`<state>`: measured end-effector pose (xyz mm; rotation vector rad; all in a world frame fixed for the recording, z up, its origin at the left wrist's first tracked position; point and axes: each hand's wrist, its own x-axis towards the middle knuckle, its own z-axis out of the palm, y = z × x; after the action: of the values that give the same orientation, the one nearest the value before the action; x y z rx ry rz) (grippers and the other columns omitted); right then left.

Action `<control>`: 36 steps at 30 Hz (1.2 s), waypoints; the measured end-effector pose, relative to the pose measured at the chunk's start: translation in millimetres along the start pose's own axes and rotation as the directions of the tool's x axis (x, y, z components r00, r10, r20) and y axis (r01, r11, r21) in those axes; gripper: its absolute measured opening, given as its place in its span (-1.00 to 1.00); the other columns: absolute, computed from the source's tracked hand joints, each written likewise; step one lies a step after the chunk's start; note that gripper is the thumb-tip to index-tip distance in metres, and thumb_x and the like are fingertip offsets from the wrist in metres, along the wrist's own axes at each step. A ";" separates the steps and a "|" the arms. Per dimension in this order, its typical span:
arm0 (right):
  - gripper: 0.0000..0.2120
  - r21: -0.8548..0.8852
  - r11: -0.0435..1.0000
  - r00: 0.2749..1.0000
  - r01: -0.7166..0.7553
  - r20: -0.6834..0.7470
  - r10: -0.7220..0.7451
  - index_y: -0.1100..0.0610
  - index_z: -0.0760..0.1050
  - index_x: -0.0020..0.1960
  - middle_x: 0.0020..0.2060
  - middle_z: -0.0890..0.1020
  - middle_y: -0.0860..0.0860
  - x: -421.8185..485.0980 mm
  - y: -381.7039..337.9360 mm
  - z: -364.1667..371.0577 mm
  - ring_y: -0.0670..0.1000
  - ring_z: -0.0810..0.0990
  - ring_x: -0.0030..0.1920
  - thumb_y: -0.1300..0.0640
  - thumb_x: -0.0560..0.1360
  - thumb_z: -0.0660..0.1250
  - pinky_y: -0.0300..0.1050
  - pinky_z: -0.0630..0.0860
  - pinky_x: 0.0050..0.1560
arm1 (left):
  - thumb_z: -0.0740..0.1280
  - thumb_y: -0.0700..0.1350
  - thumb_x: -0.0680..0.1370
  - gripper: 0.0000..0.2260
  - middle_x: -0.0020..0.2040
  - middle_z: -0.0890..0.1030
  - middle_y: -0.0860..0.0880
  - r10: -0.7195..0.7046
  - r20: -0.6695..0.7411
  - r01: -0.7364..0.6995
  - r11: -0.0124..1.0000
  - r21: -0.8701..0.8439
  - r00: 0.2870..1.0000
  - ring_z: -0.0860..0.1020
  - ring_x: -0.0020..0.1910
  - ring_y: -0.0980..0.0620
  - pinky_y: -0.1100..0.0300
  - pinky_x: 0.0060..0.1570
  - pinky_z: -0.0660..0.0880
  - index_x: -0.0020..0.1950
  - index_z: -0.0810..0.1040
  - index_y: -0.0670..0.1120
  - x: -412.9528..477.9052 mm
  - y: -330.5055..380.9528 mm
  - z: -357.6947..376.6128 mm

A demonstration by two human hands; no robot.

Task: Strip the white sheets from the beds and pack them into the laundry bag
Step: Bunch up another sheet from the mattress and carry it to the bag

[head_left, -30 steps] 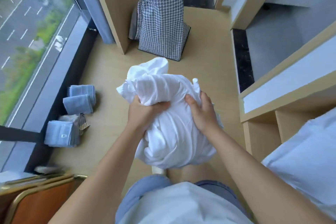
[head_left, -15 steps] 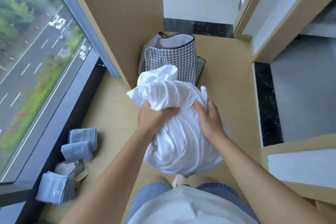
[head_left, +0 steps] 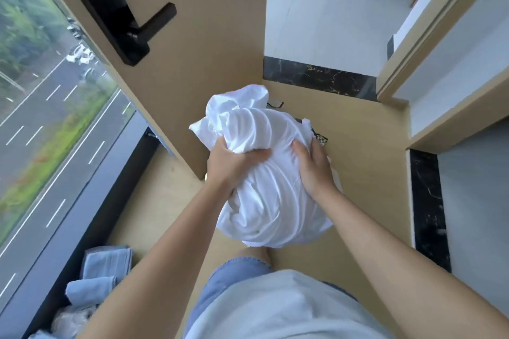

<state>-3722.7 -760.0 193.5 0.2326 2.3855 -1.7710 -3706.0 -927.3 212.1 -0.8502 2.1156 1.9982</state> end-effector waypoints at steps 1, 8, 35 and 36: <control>-0.66 0.005 1.000 1.000 0.000 0.006 0.000 -0.12 0.37 0.11 0.05 0.48 -0.08 18.7 -8.5 5.4 -0.09 0.42 0.09 -0.20 0.39 0.15 -0.17 0.26 0.07 | 0.61 0.10 0.03 -0.35 -0.05 0.68 0.10 0.004 -0.010 -0.004 1.000 0.006 1.000 0.67 -0.09 0.01 -0.06 -0.05 0.61 0.09 0.55 0.09 16.6 12.1 -1.1; -0.45 0.002 0.999 0.999 0.041 -0.001 -0.041 0.05 0.40 0.04 0.05 0.52 0.05 141.1 -73.5 37.8 0.07 0.48 0.14 -0.36 0.28 0.11 0.03 0.39 0.18 | 0.59 0.12 0.06 -0.33 -0.02 0.66 0.08 0.053 -0.067 -0.051 0.998 0.026 0.996 0.66 -0.07 -0.01 -0.07 -0.04 0.61 0.12 0.51 0.08 113.7 100.8 -6.3; -0.70 -0.057 0.938 0.886 -0.341 0.314 0.341 0.03 0.35 0.00 -0.10 0.46 -0.05 305.3 43.9 67.7 0.07 0.47 0.03 -0.13 0.38 0.10 -0.05 0.37 -0.02 | 0.62 0.05 0.20 -0.42 -0.14 0.51 0.12 -0.241 -0.191 0.293 0.898 0.328 0.952 0.48 -0.16 0.20 0.10 -0.04 0.47 0.08 0.43 -0.07 279.1 47.3 63.1; -0.67 -0.077 0.941 0.881 -0.331 0.333 0.337 0.02 0.36 0.04 -0.05 0.48 -0.05 307.0 53.3 61.9 0.06 0.49 0.08 -0.15 0.38 0.11 -0.03 0.40 0.04 | 0.62 0.09 0.12 -0.36 -0.09 0.57 0.07 -0.265 -0.194 0.314 0.902 0.295 0.945 0.55 -0.11 0.12 0.02 0.00 0.53 0.09 0.46 -0.06 278.8 35.8 68.0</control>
<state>-4008.0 -795.3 58.4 0.2872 1.9764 -1.4901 -3975.8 -952.3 111.1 -1.1993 2.1536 1.4322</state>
